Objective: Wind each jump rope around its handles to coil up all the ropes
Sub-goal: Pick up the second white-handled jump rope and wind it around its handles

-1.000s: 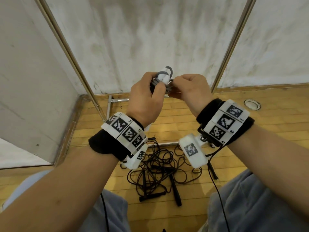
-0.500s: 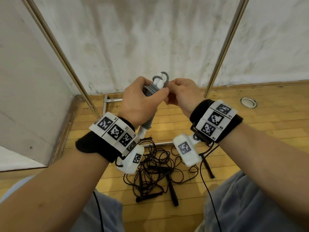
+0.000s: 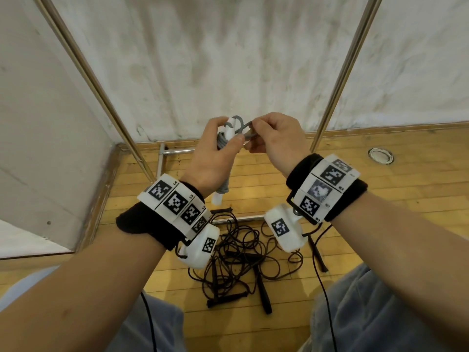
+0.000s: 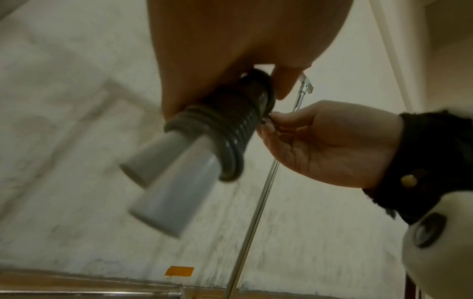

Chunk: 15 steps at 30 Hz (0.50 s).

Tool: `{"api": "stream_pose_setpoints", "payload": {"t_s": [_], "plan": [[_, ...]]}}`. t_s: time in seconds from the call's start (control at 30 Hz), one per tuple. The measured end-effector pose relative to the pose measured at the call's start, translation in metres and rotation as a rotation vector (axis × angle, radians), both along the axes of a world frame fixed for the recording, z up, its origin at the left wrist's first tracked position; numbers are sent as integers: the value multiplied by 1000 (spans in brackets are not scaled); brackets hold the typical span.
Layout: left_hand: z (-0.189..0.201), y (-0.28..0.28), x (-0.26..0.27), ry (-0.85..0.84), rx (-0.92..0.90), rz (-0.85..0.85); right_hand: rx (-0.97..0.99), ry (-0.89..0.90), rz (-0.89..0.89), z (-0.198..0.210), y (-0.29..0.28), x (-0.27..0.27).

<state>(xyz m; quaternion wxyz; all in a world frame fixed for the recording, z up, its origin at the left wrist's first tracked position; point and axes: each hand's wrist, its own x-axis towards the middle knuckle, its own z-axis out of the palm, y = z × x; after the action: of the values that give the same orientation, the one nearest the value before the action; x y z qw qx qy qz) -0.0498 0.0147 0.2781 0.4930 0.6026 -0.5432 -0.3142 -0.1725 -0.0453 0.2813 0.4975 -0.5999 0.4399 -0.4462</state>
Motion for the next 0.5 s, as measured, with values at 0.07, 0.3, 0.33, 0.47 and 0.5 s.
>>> {"api": "stream_pose_setpoints", "payload": {"t_s": [0.07, 0.3, 0.33, 0.47, 0.5], "plan": [[3, 0, -3, -14, -58, 97, -4, -2, -45, -1, 0, 2], [1, 2, -8, 9, -10, -5, 98, -34, -101, 2, -18, -11], [0, 3, -7, 42, 1, -34, 115, -50, -103, 3, -20, -14], [-3, 0, -1, 186, 44, -117, 109, -83, -94, 6, -21, -17], [-4, -2, 2, 209, 61, -116, 100, -94, -92, 7, -19, -17]]}}
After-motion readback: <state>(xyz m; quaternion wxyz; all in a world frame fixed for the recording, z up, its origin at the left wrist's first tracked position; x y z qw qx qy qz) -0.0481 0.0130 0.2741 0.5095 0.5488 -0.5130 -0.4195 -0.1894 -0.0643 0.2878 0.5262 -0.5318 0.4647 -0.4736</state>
